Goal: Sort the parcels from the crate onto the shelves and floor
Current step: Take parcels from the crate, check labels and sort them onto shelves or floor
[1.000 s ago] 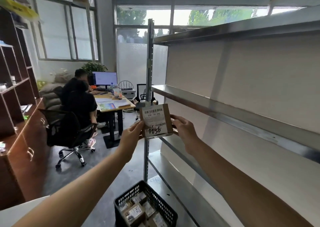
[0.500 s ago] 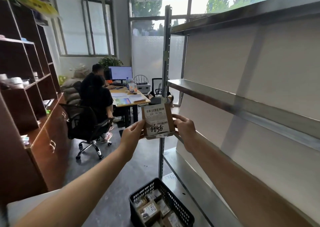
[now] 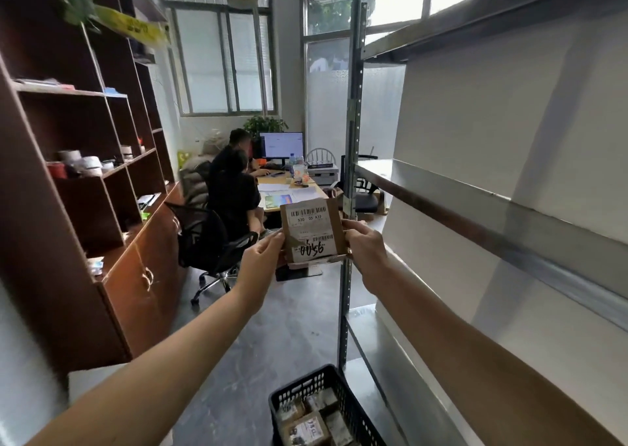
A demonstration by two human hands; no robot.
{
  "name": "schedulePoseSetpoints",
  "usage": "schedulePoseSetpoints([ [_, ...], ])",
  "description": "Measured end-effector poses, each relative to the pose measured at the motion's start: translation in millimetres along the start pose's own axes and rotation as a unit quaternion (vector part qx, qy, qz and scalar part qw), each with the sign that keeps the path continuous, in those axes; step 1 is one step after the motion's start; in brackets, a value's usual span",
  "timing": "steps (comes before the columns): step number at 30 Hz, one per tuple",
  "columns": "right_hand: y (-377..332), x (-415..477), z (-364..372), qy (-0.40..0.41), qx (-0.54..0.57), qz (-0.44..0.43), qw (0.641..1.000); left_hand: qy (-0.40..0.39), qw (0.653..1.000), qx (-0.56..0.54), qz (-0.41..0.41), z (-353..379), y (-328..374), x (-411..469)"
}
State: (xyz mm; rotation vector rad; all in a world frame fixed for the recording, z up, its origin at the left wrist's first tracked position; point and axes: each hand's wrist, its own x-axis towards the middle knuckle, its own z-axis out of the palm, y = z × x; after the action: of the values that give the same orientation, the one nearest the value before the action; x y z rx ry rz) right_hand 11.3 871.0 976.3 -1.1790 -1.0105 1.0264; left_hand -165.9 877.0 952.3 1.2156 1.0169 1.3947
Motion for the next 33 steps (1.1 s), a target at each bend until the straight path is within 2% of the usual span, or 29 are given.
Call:
schedulePoseSetpoints([
  [10,45.9,43.3,-14.8,-0.039,-0.005,0.037,0.999,0.069,0.996,-0.011,-0.057,13.4,-31.7,18.7],
  [18,66.9,74.8,6.6,-0.039,-0.022,0.055,0.997,0.074,0.994,-0.027,-0.077,-8.7,-52.7,50.4],
  [22,74.3,92.8,23.2,-0.025,-0.048,0.056,0.997,0.048,0.995,-0.033,-0.086,-23.9,-62.8,76.7],
  [27,70.1,118.1,45.3,0.009,-0.063,0.052,0.997,-0.021,0.993,-0.045,-0.110,-46.3,-71.8,110.7],
  [33,67.2,126.5,81.6,0.040,-0.109,0.053,0.992,-0.104,0.991,-0.001,-0.089,-79.9,-77.8,145.0],
])
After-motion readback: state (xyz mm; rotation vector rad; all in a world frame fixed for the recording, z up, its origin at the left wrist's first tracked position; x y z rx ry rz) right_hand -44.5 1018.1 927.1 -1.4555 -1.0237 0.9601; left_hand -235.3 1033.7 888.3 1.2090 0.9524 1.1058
